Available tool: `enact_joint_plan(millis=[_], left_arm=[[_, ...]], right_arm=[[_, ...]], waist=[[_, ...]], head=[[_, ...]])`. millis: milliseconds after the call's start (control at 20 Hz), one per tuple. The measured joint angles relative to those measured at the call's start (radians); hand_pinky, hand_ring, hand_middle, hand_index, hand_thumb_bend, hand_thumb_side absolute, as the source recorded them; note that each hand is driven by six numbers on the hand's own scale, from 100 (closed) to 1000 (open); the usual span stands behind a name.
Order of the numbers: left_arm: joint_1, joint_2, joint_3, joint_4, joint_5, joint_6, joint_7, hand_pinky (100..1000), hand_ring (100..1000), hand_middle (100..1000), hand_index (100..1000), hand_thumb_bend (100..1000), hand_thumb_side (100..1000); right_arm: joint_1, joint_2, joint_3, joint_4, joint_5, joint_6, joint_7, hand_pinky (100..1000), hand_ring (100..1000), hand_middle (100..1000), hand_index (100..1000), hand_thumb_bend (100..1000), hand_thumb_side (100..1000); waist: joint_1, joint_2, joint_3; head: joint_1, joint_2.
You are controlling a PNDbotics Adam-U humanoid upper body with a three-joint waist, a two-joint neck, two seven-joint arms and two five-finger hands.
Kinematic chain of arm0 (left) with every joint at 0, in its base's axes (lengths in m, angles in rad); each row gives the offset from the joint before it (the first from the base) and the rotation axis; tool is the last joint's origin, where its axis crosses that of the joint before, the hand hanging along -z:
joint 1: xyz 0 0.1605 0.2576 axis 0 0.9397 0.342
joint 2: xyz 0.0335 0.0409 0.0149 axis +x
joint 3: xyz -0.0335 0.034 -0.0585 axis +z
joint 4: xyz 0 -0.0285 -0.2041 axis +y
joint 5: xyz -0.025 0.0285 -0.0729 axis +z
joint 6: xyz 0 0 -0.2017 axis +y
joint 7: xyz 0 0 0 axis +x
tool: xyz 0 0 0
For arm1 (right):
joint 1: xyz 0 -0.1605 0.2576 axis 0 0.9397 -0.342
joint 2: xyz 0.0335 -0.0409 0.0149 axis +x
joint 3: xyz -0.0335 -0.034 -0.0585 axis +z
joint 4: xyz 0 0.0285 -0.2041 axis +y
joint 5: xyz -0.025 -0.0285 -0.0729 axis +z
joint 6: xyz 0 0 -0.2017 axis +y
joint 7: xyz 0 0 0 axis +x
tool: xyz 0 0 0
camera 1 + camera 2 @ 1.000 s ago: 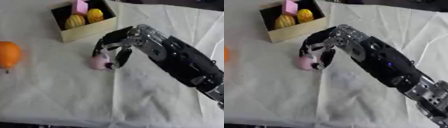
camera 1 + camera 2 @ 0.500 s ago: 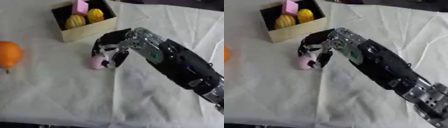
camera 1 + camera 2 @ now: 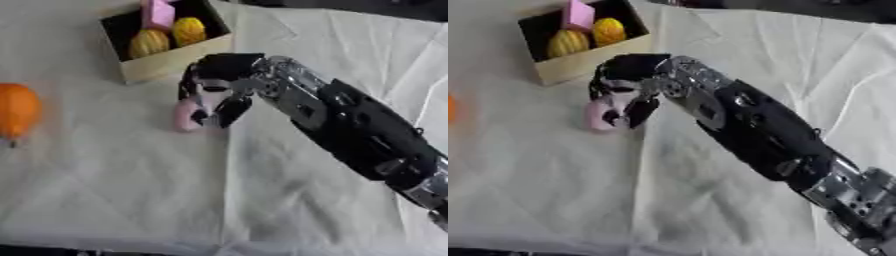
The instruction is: Pick up objects on the table and place them in the box.
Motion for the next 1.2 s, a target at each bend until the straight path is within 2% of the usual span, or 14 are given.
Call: enact_joint_plan(millis=[350,550,900,1200], left_arm=[[0.0,0.0,0.0,0.0,0.0,-0.001,0.001,811,830,794,840,100,655],[0.0,0.0,-0.001,0.0,0.0,-0.001,0.0,811,830,794,840,100,655],[-0.008,-0.009,-0.003,0.0,0.003,0.0,-0.005,811,831,795,840,100,656],[-0.01,-0.01,-0.007,0.0,0.005,0.002,-0.008,811,832,796,840,100,656]], right_arm=[[-0.102,-0.005,-0.088,-0.058,-0.044,0.071,-0.065,687,717,487,702,100,132],[-0.173,0.065,-0.167,0.003,-0.024,0.129,-0.11,696,724,485,703,100,110],[-0.268,0.228,-0.303,0.275,0.204,0.16,-0.235,704,731,492,703,100,105],[-0.287,0.301,-0.389,0.453,0.39,0.155,-0.343,707,735,498,702,100,108]], waist=[[0.0,0.0,-0.005],[0.0,0.0,0.004],[0.001,0.0,0.021],[0.001,0.0,0.03]], head=[[-0.03,0.0],[-0.05,0.0],[-0.072,0.0],[-0.081,0.0]])
